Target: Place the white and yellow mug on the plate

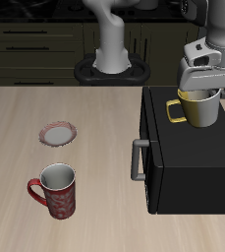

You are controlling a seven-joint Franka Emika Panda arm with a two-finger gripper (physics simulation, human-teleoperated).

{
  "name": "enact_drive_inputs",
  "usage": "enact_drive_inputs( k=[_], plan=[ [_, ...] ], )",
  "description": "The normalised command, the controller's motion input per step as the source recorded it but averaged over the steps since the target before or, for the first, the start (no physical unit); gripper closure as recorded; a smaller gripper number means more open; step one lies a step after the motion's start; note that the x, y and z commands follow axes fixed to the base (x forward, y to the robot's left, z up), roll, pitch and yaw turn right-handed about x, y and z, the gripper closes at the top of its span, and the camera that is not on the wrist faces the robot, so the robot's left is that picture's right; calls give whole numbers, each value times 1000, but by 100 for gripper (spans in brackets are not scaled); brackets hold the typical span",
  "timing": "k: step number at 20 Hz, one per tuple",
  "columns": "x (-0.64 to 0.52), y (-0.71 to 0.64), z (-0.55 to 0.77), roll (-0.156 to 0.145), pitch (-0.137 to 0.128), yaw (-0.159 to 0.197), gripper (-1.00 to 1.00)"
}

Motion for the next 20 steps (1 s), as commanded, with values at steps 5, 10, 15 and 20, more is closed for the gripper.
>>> enact_drive_inputs(
  k=[5,10,15,20],
  plan=[
    [-155,-363,135,-33,-33,-1,100],
    [-279,-732,92,-65,-18,-2,100],
    [-341,-748,13,-69,4,-14,100],
    [-347,-477,-14,-35,-16,26,100]
  ],
)
